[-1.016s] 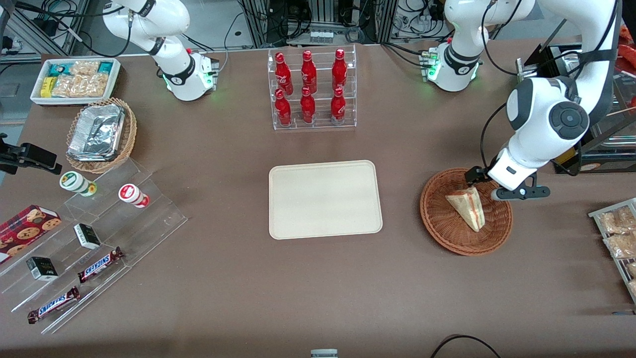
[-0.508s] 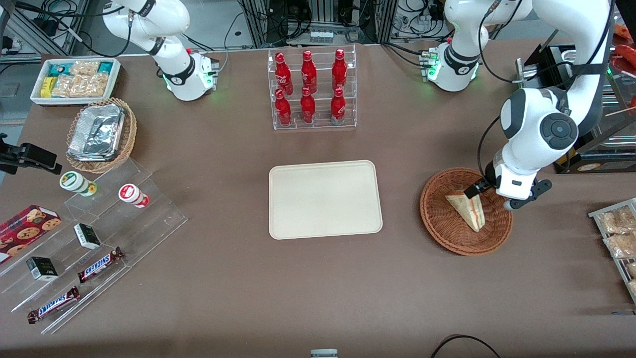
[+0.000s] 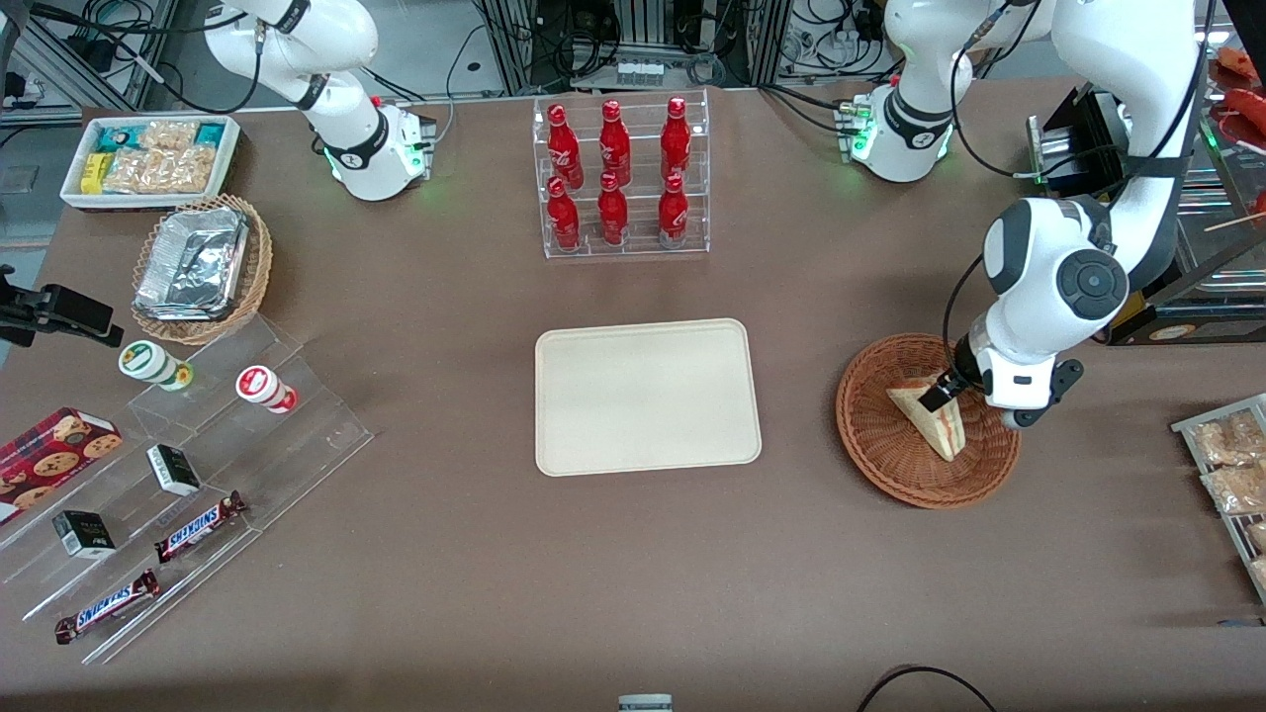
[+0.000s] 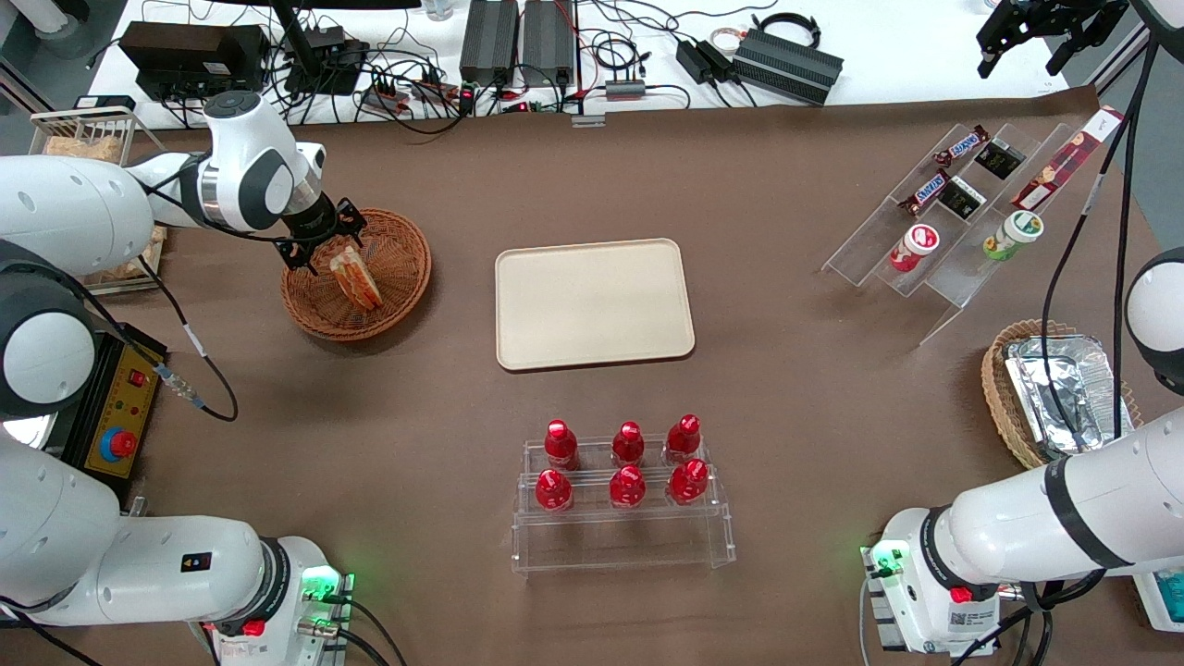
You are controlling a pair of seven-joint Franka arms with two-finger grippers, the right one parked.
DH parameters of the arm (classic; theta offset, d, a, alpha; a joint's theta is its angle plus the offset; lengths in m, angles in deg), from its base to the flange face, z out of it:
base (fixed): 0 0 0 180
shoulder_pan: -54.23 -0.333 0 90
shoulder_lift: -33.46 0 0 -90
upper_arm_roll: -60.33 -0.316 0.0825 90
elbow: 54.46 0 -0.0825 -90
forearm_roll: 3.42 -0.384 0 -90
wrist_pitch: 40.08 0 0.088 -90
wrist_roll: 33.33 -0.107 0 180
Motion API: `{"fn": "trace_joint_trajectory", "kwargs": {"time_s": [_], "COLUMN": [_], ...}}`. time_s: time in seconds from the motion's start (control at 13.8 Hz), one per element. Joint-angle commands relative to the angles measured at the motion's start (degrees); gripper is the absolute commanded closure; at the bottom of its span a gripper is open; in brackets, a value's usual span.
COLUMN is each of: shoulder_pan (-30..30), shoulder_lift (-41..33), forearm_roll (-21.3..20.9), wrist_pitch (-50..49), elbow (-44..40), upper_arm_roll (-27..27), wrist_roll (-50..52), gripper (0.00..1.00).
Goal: Place sandwich from basket to tray
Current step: 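Lower the open left gripper around the wrapped sandwich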
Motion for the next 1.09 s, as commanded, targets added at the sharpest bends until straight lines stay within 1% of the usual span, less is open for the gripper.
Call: {"fn": "trace_joint_trajectory", "kwargs": {"time_s": [0.0,0.15,0.36,0.44,0.58,0.65,0.87,1.02], "shoulder_pan": [0.31,0.13,-0.13,-0.13,-0.22,-0.22,0.04,0.22], "shoulder_lift": [1.94,4.13,5.02,5.2,5.11,5.02,4.41,3.62], "forearm_roll": [-1.01,-0.75,-0.49,-0.4,-0.05,-0.13,-0.13,-0.22], "wrist_pitch": [2.29,3.53,4.06,4.15,3.97,3.54,1.87,-1.46], "elbow": [-0.17,-0.08,-0.08,-0.08,-0.08,-0.16,-0.69,-2.44], "upper_arm_roll": [-0.03,-0.03,-0.03,-0.03,-0.11,-0.11,-0.11,-0.03], "wrist_roll": [1.83,2.19,2.36,2.45,2.71,2.63,2.28,1.75], "gripper": [0.0,0.0,0.0,0.11,0.96,1.0,1.0,1.0]}}
